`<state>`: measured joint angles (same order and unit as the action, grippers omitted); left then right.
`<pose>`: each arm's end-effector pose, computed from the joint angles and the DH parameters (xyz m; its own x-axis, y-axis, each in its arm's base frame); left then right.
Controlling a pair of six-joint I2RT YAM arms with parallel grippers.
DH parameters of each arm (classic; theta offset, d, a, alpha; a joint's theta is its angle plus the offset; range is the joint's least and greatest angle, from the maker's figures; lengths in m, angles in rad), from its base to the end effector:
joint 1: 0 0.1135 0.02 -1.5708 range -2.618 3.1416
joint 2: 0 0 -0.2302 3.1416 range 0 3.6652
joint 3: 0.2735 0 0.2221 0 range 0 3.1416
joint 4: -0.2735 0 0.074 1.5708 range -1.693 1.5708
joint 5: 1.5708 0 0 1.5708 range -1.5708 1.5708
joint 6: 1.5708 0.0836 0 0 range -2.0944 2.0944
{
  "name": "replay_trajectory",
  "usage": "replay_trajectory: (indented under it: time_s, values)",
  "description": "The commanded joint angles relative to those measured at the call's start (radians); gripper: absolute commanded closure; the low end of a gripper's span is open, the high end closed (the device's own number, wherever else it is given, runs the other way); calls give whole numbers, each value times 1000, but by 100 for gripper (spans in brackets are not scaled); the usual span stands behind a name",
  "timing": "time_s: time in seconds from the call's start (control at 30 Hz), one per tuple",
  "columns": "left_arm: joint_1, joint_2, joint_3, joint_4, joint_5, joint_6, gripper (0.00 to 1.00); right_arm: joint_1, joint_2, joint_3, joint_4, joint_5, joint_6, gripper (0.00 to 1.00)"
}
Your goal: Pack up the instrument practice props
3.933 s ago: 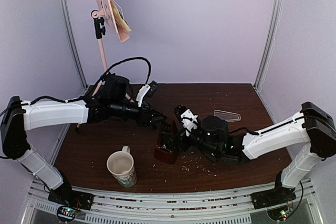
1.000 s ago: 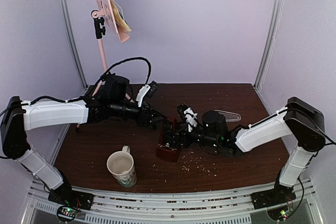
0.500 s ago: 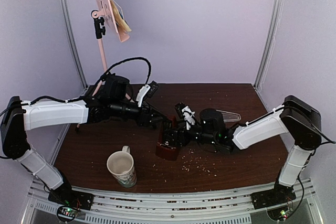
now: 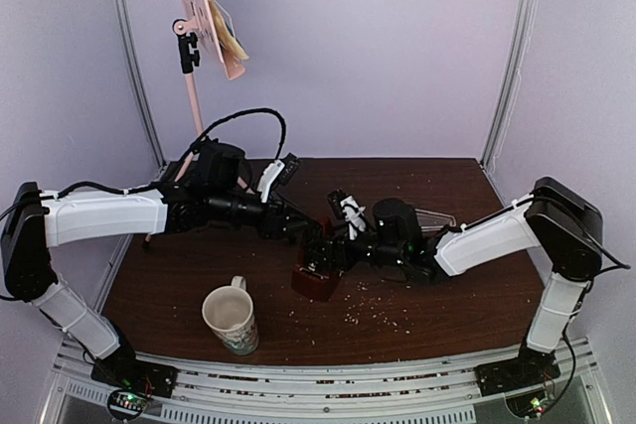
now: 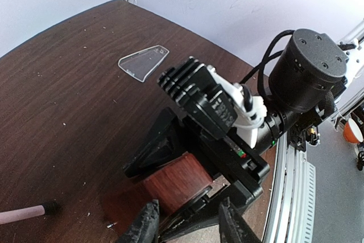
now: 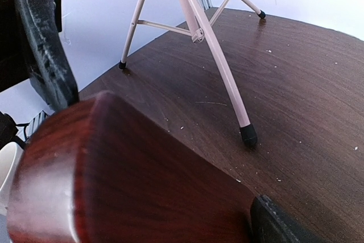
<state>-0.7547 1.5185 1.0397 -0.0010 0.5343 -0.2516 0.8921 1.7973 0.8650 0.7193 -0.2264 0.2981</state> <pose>0.2293 -0.2741 0.2307 -0.5544 0.2272 -0.8006 0.8060 0.3862 -0.4485 0.2360 0.3226 0.1690 -0.3901 -0.0278 -0.9204 -0.8178 0.4699 0.3324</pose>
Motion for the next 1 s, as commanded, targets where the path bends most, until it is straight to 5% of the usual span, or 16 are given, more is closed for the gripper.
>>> replay_trajectory:
  time_s: [0.0,0.47,0.8,0.97]
  values:
    - [1,1,-6,29,16,18,62,-13,18,34,-47,0,30,22]
    - [1,-19,-16,37,-19,11,61,-15,-13,31,-53,-7,31,1]
    - [1,-157,-85,110,-176,68,21,-21,-235,-102,-66,-21,-22,0]
    - [1,-183,-76,111,-183,81,12,-51,-376,-176,-97,-43,-18,0]
